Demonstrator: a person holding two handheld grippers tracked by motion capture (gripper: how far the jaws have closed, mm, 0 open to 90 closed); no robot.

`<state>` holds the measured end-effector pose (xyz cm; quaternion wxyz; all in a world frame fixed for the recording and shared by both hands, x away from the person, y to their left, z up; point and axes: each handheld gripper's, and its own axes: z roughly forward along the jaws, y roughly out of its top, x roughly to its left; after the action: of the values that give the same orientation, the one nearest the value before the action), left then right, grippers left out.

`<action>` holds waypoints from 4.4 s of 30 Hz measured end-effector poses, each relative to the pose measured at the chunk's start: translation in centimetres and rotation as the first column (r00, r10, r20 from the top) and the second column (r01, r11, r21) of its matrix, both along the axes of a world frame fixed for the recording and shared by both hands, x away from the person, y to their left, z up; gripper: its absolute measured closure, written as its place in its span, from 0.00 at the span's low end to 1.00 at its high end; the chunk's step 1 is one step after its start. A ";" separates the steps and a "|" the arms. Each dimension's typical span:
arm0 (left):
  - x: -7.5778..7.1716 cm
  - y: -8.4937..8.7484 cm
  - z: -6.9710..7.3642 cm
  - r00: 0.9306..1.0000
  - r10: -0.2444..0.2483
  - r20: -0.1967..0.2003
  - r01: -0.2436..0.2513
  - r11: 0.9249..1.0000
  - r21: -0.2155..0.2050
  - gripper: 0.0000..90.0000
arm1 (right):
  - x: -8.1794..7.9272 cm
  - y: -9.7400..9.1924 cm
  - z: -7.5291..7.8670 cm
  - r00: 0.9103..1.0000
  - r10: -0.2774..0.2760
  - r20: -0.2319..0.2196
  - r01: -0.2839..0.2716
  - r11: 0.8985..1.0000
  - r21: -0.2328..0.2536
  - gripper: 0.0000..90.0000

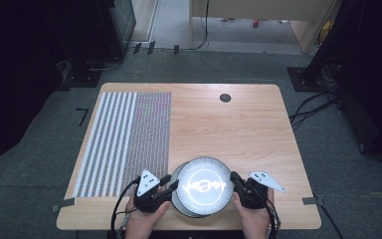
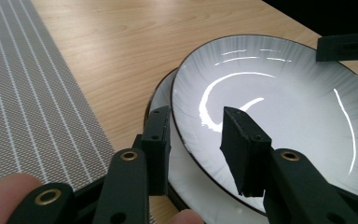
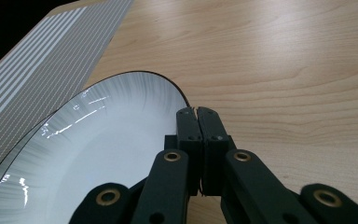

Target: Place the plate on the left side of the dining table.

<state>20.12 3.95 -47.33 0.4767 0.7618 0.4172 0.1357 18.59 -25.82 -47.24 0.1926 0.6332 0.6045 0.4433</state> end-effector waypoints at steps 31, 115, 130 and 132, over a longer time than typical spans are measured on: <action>0.8 -1.3 -1.4 0.997 -0.006 -0.079 0.012 0.997 0.070 0.89 | -1.3 -0.3 -0.1 1.000 -0.007 -0.024 0.007 1.000 0.014 0.90; 1.9 -0.3 -2.0 0.981 -0.016 -0.193 0.009 0.999 -0.034 0.87 | -4.2 -0.5 -0.2 0.968 -0.029 -0.249 0.107 0.947 0.303 0.87; 2.1 -0.2 -2.0 0.978 -0.013 -0.208 0.003 0.999 -0.051 0.86 | -3.2 -0.4 -0.6 0.966 -0.046 -0.254 0.129 0.937 0.324 0.90; 2.0 -0.3 -2.0 0.977 -0.016 -0.211 0.005 0.999 -0.052 0.86 | -3.0 -0.4 -0.7 0.967 -0.059 -0.247 0.141 0.935 0.326 0.92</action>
<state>22.16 3.62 -49.36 0.4498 0.7617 0.4646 0.0408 15.57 -26.22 -47.95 0.0301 0.7348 0.5037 0.4533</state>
